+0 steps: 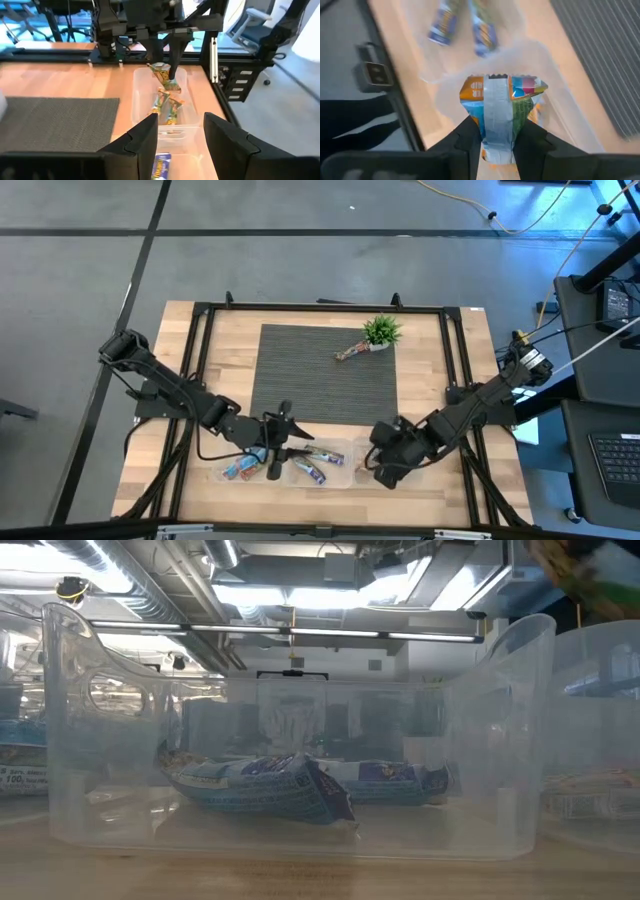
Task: Pick and place Granola Bars by type
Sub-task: Put the yellow granola bar into the right transparent bin
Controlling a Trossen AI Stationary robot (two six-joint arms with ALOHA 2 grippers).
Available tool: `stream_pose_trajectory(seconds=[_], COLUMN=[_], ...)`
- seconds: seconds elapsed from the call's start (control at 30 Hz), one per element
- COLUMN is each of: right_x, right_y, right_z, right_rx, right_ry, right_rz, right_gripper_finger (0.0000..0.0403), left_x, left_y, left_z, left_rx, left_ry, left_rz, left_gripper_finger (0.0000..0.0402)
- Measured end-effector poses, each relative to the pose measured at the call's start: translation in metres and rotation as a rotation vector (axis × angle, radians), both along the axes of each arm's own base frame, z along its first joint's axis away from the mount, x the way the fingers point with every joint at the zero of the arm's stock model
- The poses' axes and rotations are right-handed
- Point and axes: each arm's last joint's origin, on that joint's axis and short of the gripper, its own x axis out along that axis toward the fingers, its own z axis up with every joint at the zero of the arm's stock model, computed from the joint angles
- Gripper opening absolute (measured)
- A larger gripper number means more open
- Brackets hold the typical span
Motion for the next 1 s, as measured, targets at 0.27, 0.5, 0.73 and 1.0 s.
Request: stream_pose_trajectory(seconds=[0.27, 0.5, 0.73, 1.0], right_x=[-0.007, 0.002, 0.01, 0.013], right_y=[-0.002, 0.006, 0.013, 0.016], right_z=[-0.004, -0.031, -0.058, -0.072], right_rx=[-0.026, -0.071, -0.095, -0.122], right_ry=[0.076, 0.188, 0.288, 0.323], right_rz=[-0.04, -0.023, 0.011, 0.032], right_gripper_finger=[0.01, 0.01, 0.01, 0.01], left_x=[0.0, 0.0, 0.0, 0.0], left_y=[0.0, 0.0, 0.0, 0.001], left_z=[0.0, -0.001, -0.002, -0.001], left_rx=[0.119, 0.13, 0.133, 0.163], left_ry=[-0.011, -0.004, 0.005, 0.0], left_rz=[-0.036, -0.048, -0.048, -0.02], left_gripper_finger=[0.0149, 0.0152, 0.0149, 0.0151])
